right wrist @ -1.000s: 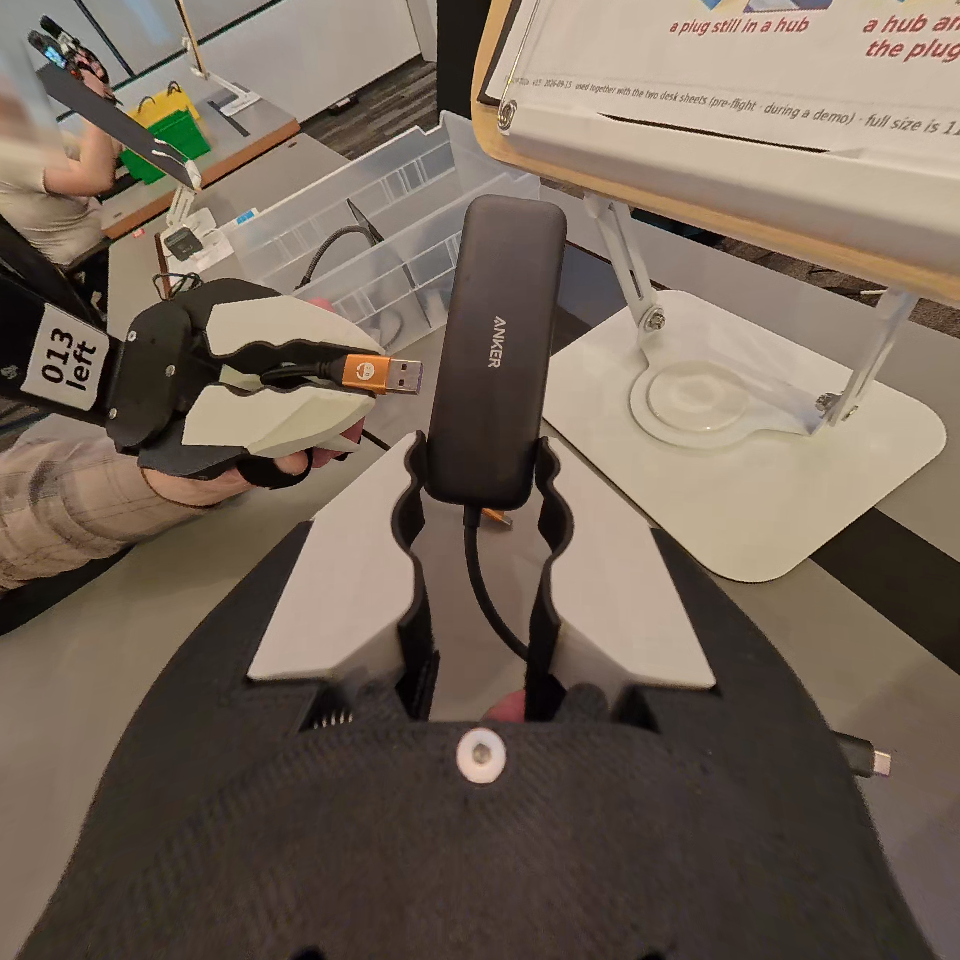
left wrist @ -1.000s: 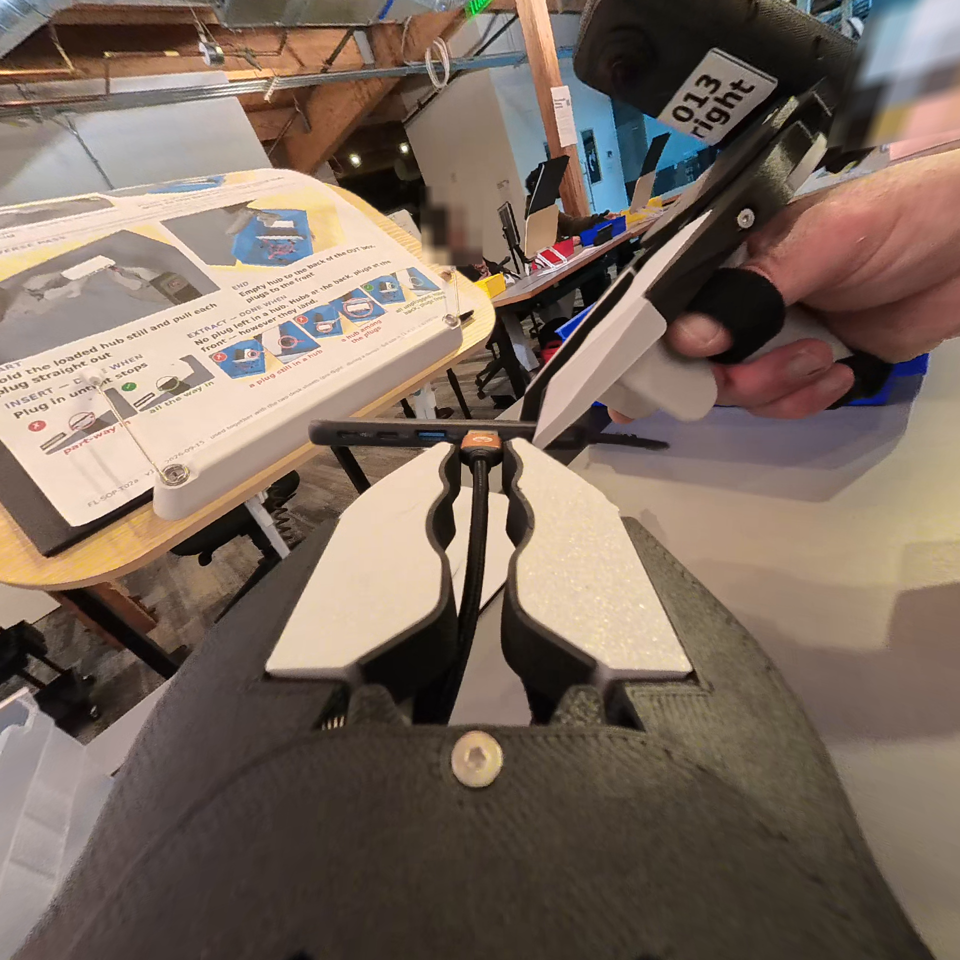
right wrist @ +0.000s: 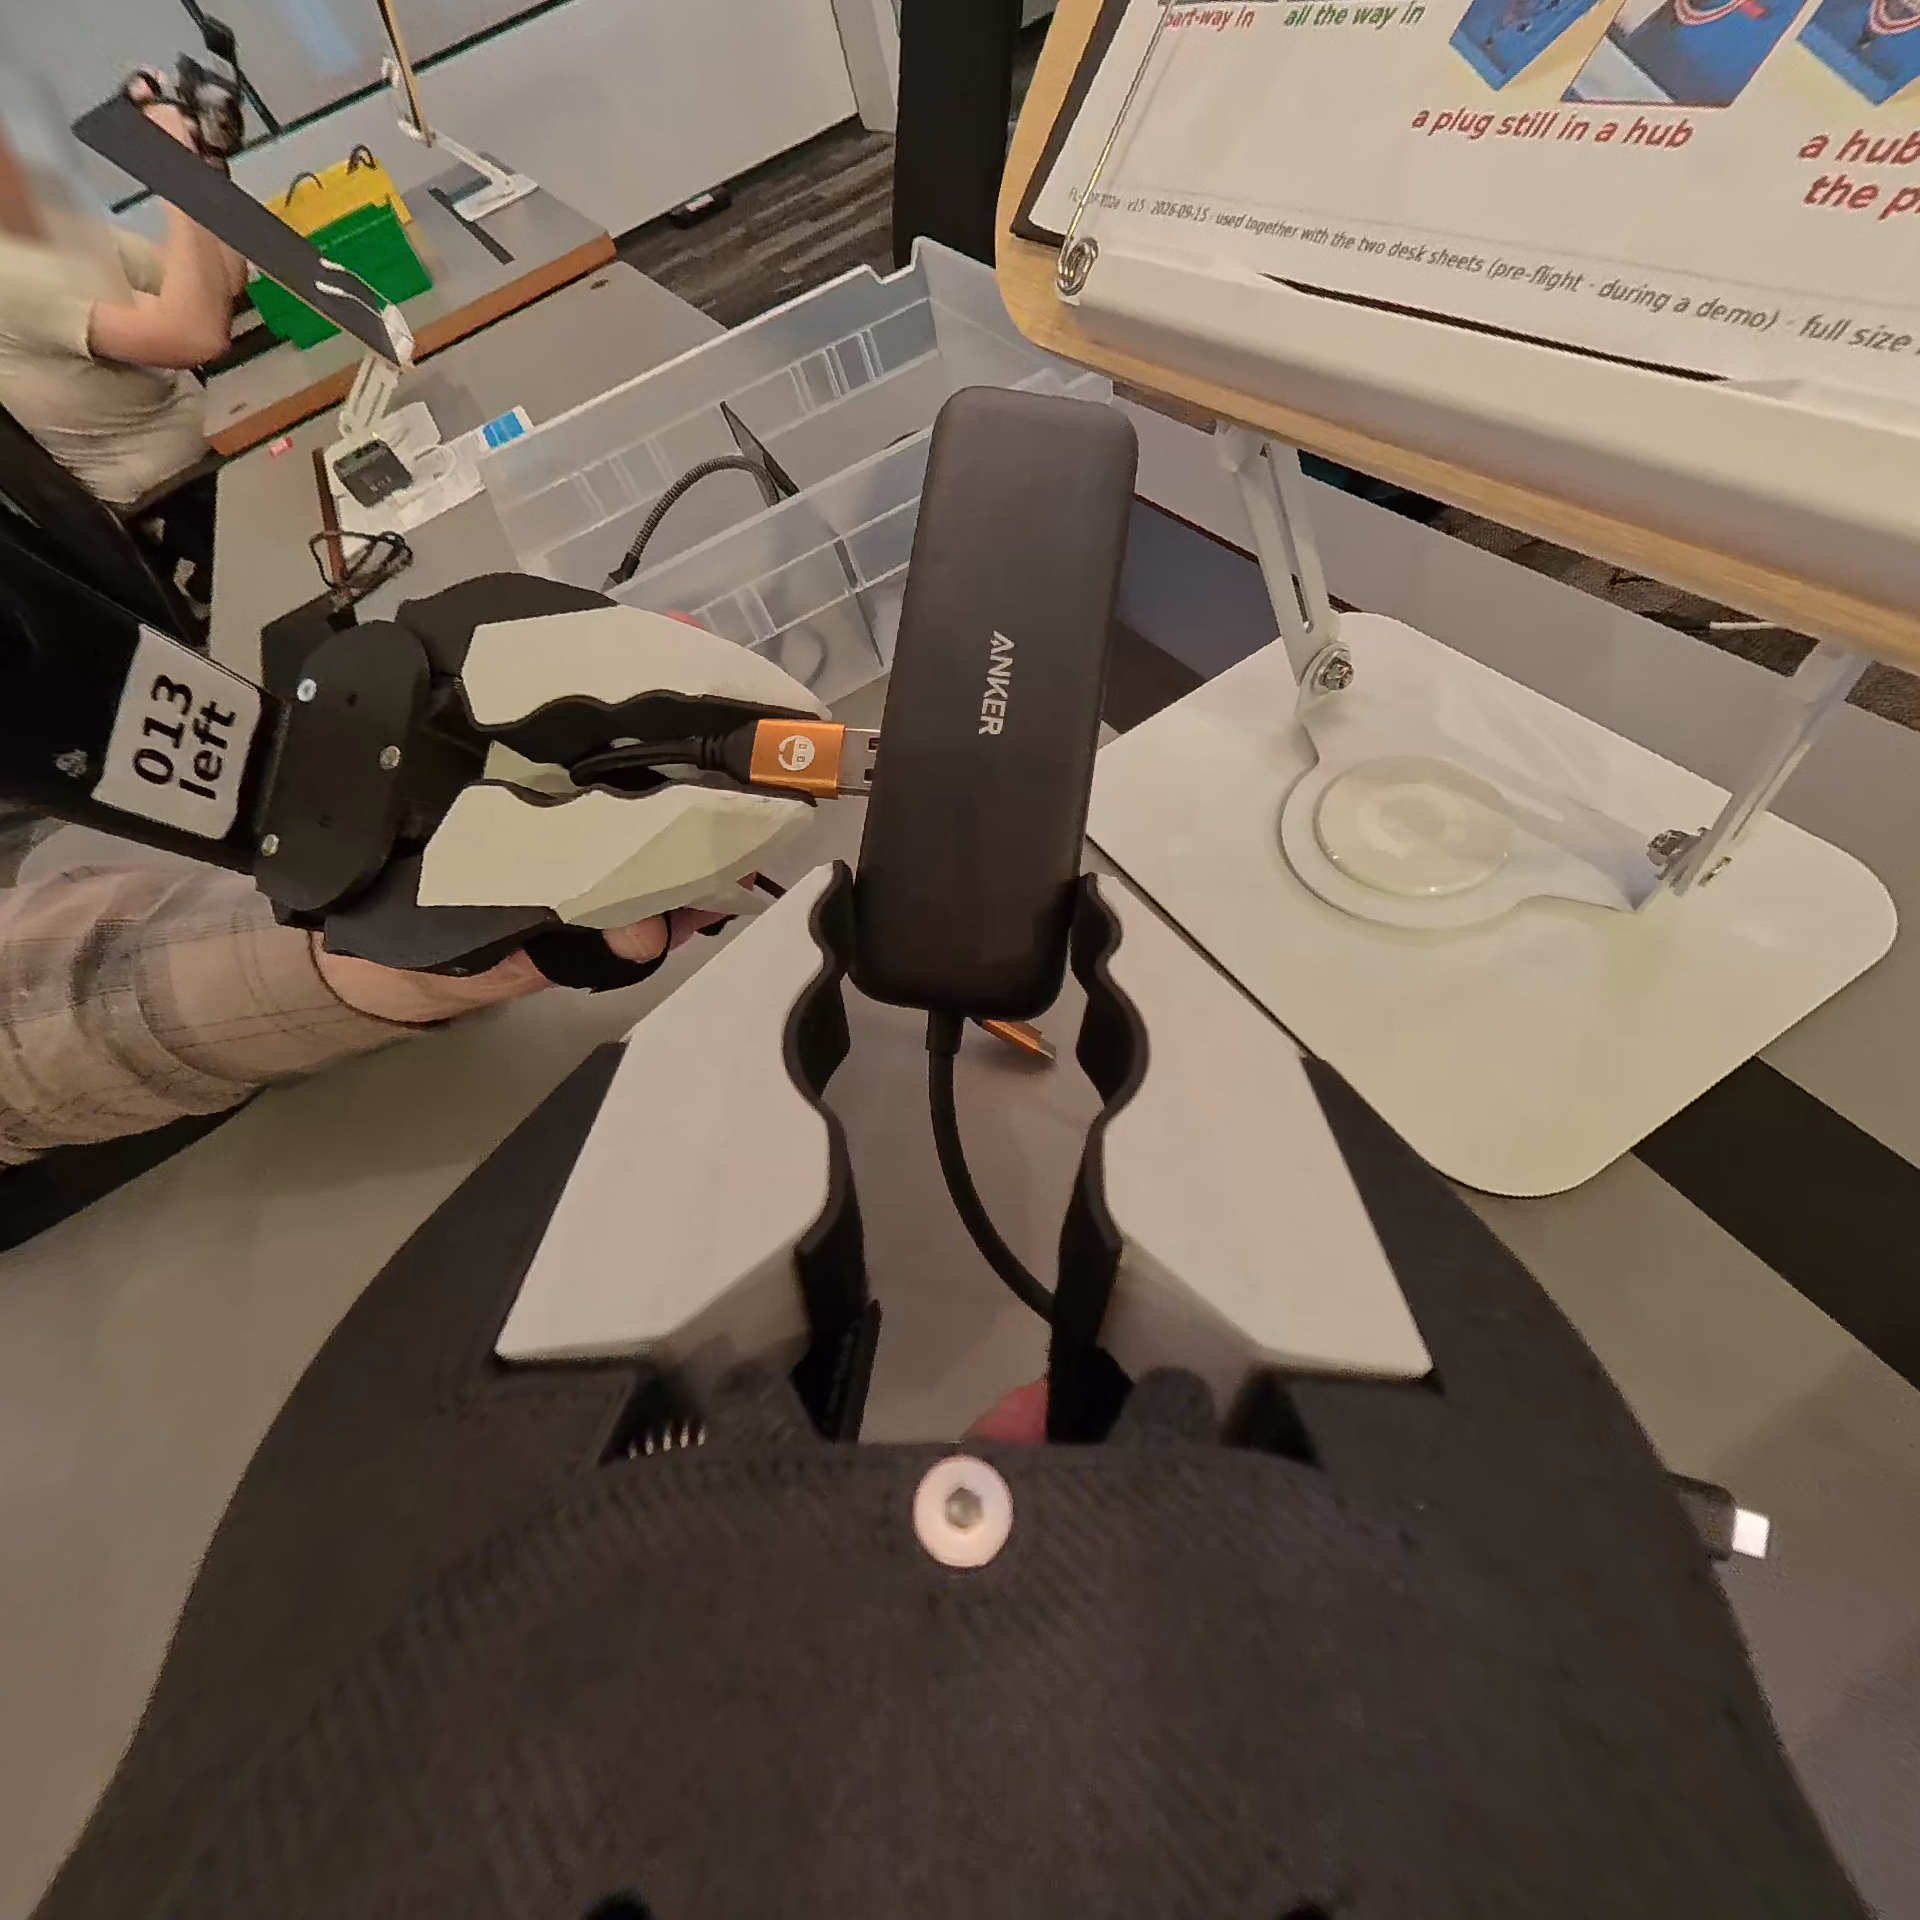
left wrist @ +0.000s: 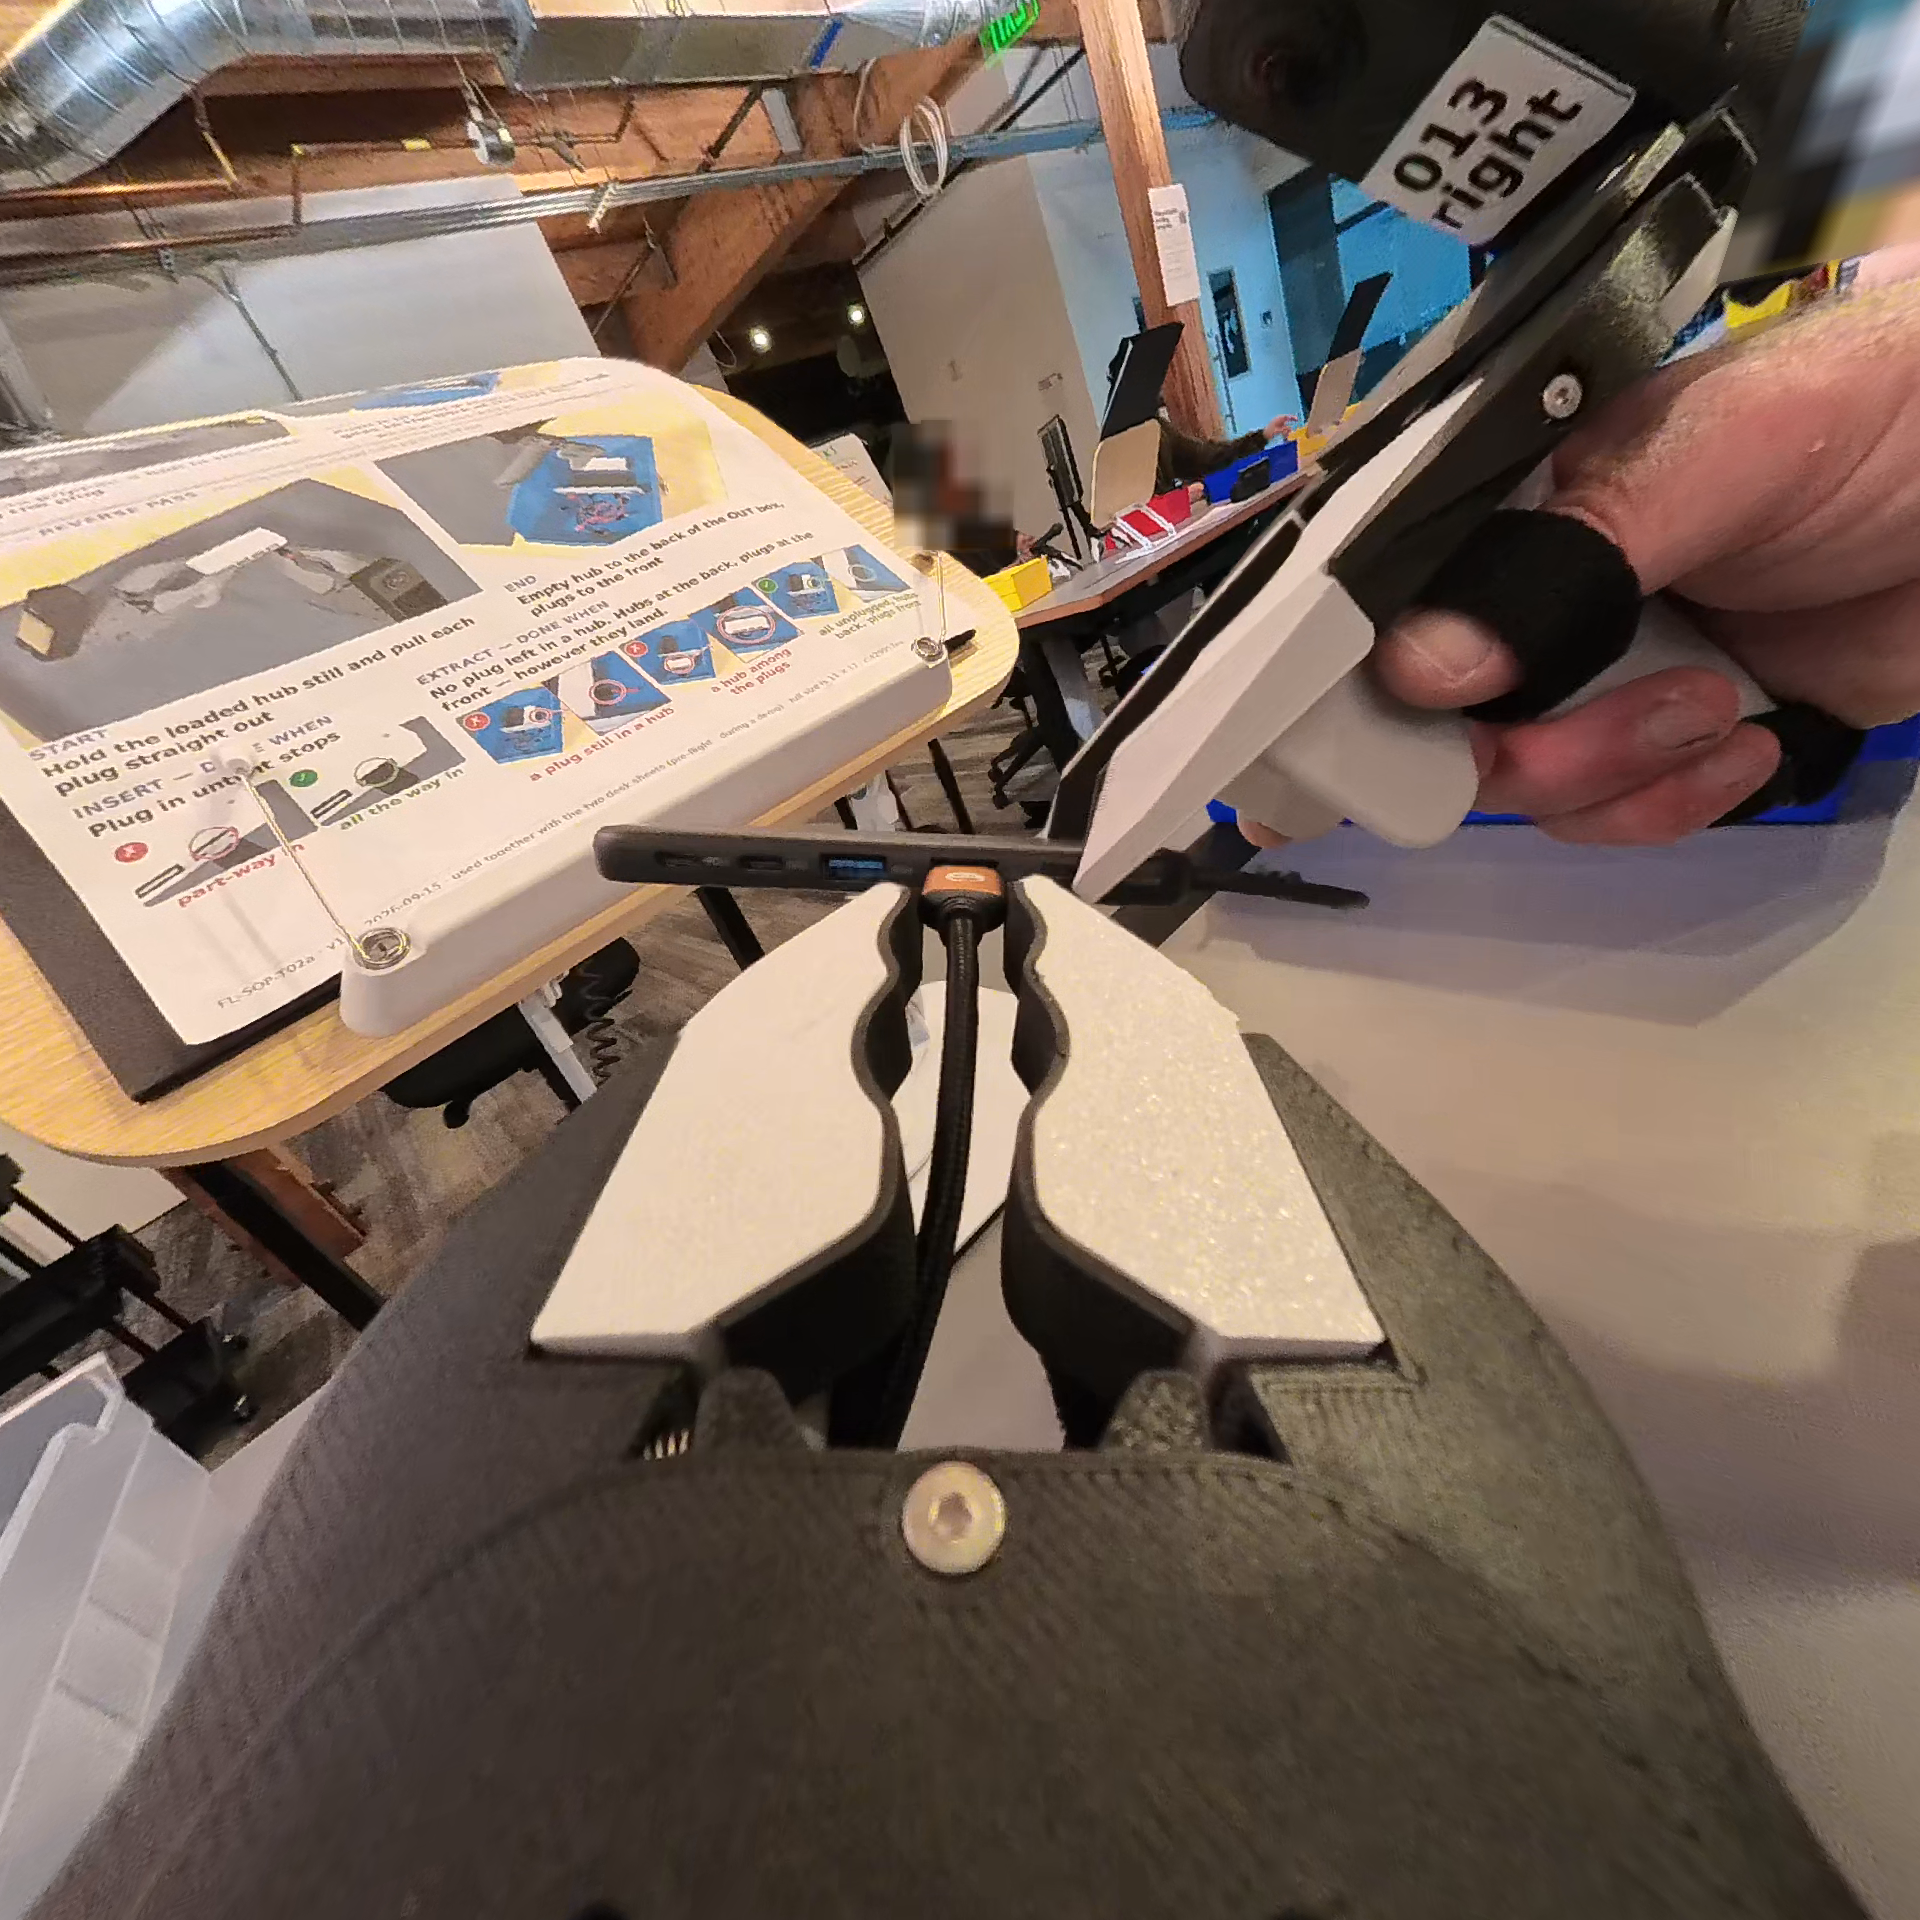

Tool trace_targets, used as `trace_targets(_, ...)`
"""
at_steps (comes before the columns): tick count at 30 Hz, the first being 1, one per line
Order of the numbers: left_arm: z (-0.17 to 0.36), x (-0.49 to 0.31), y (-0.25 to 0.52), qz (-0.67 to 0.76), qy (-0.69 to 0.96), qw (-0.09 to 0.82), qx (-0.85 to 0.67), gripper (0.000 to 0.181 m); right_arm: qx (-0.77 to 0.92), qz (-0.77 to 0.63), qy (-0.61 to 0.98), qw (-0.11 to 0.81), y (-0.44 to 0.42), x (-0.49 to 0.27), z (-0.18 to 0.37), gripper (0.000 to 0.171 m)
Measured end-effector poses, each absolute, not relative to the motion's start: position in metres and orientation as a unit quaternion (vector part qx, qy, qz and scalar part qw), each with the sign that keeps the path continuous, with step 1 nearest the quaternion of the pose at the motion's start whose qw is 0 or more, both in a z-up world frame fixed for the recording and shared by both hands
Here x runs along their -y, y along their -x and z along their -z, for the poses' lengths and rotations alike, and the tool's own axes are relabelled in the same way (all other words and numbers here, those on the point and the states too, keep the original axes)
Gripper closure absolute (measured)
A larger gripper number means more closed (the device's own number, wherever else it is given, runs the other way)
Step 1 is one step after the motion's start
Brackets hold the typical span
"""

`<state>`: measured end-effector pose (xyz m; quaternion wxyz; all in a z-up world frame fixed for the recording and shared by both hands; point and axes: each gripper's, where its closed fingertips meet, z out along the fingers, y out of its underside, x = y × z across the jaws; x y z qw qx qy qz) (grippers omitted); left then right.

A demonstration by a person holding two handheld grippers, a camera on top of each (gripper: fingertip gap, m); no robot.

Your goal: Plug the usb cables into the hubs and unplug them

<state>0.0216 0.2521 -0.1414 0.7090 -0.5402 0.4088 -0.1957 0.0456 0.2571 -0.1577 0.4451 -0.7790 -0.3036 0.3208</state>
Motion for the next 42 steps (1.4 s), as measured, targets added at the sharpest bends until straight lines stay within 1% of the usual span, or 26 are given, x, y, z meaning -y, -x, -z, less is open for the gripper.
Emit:
trace_targets(18, 0.138, -0.248, -0.022, 0.191, 0.531, 0.710, -0.421, 0.166, 0.363, -0.246, 0.767, 0.469, -0.042, -0.251, 0.152, 0.132)
trace_targets(24, 0.121, -0.243, -0.021, 0.175, 0.514, 0.725, -0.423, 0.166, 0.383, -0.222, 0.743, 0.502, -0.042, -0.249, 0.135, 0.131)
trace_targets(26, 0.118, -0.244, -0.021, 0.184, 0.529, 0.719, -0.411, 0.166, 0.409, -0.174, 0.725, 0.525, -0.044, -0.249, 0.129, 0.130)
trace_targets(30, 0.111, -0.247, -0.017, 0.215, 0.552, 0.709, -0.382, 0.166, 0.484, -0.056, 0.679, 0.549, -0.047, -0.244, 0.123, 0.117)
trace_targets(32, 0.106, -0.249, -0.014, 0.246, 0.565, 0.700, -0.360, 0.166, 0.528, 0.000, 0.638, 0.561, -0.040, -0.238, 0.121, 0.114)
trace_targets(34, 0.106, -0.250, -0.014, 0.276, 0.578, 0.686, -0.345, 0.166, 0.549, 0.072, 0.596, 0.581, -0.036, -0.239, 0.118, 0.119)
trace_targets(36, 0.105, -0.249, -0.015, 0.309, 0.585, 0.672, -0.332, 0.166, 0.548, 0.159, 0.564, 0.597, -0.037, -0.248, 0.117, 0.126)
trace_targets(37, 0.106, -0.248, -0.016, 0.316, 0.588, 0.668, -0.330, 0.166, 0.543, 0.210, 0.548, 0.601, -0.040, -0.253, 0.117, 0.134)
trace_targets(39, 0.105, -0.245, -0.019, 0.323, 0.590, 0.662, -0.332, 0.166, 0.546, 0.293, 0.488, 0.615, -0.040, -0.256, 0.112, 0.159)
trace_targets(40, 0.105, -0.245, -0.020, 0.322, 0.594, 0.659, -0.330, 0.166, 0.546, 0.320, 0.469, 0.616, -0.041, -0.256, 0.111, 0.162)
trace_targets(42, 0.106, -0.246, -0.020, 0.327, 0.596, 0.655, -0.329, 0.166, 0.541, 0.326, 0.469, 0.617, -0.041, -0.257, 0.110, 0.162)
